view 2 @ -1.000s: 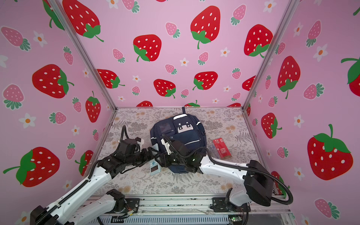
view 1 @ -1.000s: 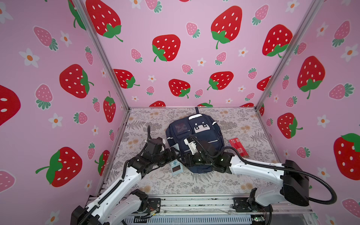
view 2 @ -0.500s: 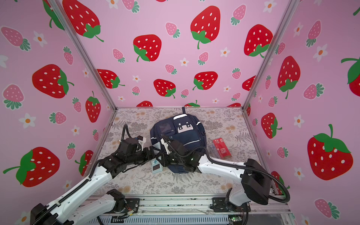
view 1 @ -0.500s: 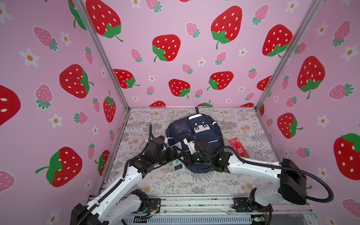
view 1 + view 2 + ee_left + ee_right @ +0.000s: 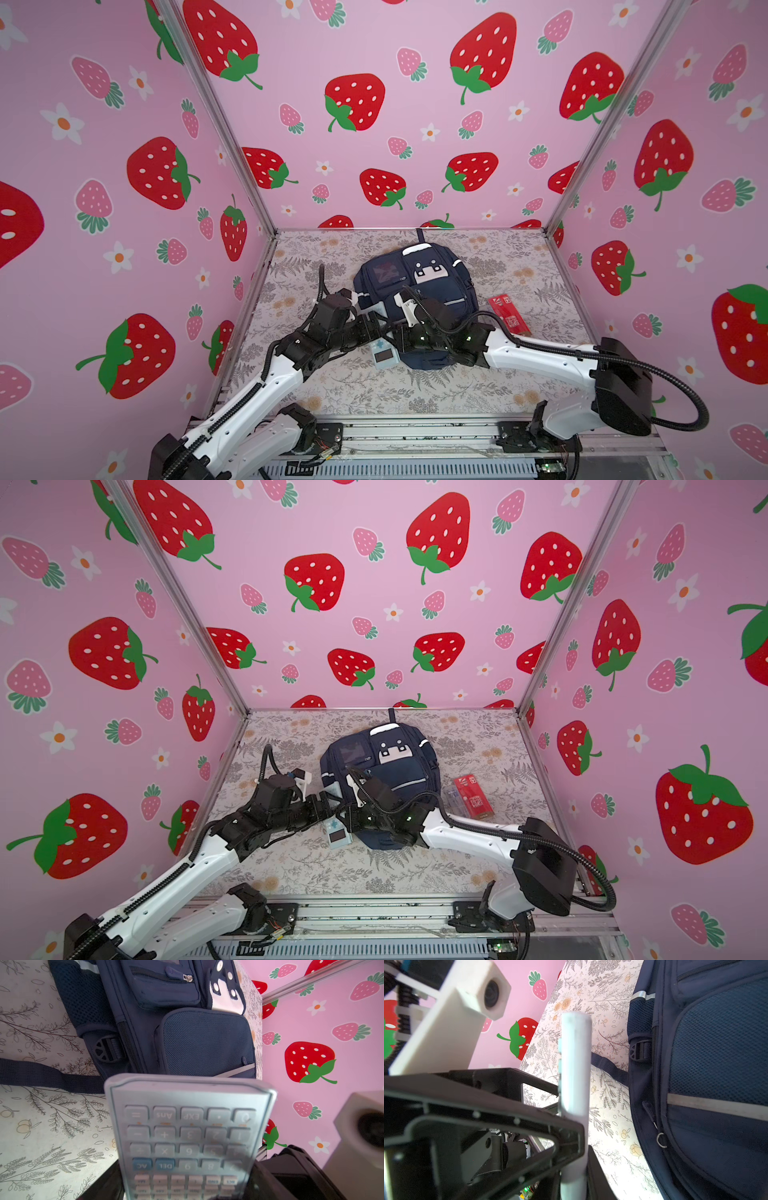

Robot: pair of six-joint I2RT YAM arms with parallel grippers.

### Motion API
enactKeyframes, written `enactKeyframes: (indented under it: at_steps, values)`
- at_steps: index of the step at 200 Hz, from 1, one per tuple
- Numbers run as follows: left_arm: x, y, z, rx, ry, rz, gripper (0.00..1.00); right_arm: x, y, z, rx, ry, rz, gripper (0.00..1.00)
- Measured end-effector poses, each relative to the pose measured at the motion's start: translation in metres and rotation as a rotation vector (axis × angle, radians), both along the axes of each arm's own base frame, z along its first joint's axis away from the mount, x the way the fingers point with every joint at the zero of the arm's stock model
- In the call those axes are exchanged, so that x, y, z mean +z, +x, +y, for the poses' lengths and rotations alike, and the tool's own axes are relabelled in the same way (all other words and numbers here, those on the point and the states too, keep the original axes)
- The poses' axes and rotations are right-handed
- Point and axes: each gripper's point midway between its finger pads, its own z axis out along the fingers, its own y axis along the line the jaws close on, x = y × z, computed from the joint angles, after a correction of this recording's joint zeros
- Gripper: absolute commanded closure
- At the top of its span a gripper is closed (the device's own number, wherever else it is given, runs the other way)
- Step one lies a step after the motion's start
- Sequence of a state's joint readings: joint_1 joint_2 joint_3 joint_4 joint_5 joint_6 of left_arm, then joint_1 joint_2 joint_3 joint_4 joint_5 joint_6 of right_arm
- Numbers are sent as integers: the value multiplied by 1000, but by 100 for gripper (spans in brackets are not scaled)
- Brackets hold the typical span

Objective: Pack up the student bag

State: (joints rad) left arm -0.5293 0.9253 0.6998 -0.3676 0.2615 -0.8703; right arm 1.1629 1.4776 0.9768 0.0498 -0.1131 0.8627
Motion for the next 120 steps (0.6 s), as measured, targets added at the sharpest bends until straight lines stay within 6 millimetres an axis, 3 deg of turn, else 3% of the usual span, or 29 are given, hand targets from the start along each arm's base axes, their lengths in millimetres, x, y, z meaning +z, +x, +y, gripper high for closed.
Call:
enactKeyframes:
  at_steps: [12,56,81,120]
  values:
    - [4,-1,1,-2,5,-21,0,2,1,1,-1,6,-6,88]
    - [35,1,5,-32,61,-118,1,-4,4,-7,-25,-19,-8,87]
    - [49,5,12,-27,107,-162,1,-5,6,-20,-49,-27,-12,88]
    - [49,6,23,-24,194,-184,1,8,20,-53,-124,-23,-33,88]
